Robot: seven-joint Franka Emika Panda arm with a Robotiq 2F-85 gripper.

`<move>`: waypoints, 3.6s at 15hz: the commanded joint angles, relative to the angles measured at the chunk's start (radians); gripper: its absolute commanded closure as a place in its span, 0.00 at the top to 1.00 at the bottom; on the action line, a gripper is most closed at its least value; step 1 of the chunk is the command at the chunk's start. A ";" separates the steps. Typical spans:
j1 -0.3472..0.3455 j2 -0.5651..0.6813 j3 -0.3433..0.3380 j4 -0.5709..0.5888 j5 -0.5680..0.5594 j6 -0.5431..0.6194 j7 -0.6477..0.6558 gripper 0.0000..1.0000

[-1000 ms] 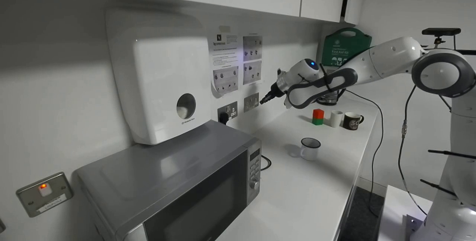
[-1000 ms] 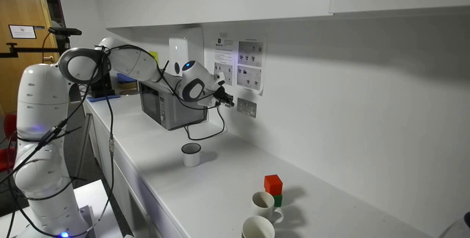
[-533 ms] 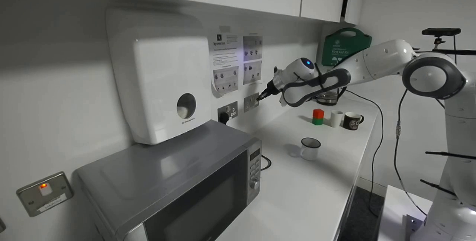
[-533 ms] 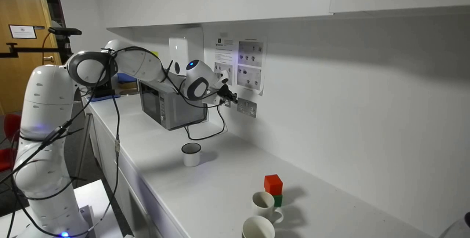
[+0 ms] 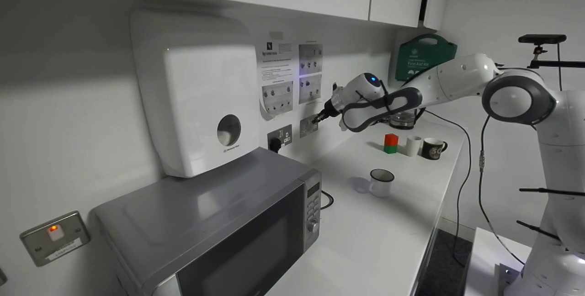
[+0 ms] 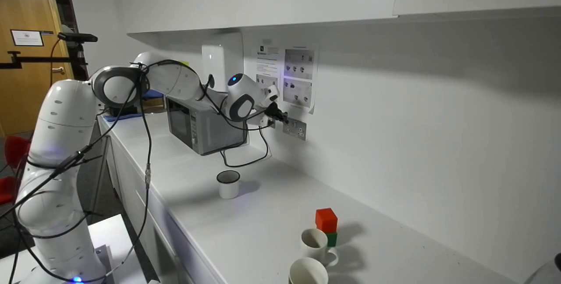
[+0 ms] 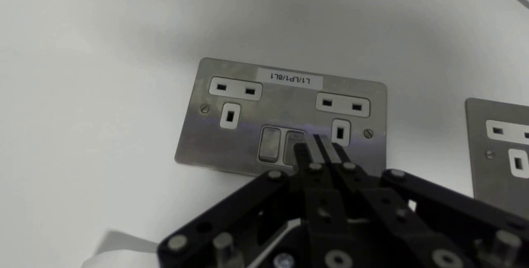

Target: Flip the switches of the socket on the right

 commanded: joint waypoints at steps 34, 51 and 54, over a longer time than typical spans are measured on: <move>-0.049 0.125 0.048 0.162 0.005 -0.030 -0.051 0.00; -0.056 0.119 0.052 0.138 0.005 -0.054 -0.084 0.00; -0.074 0.061 0.067 0.058 0.017 -0.029 -0.095 0.00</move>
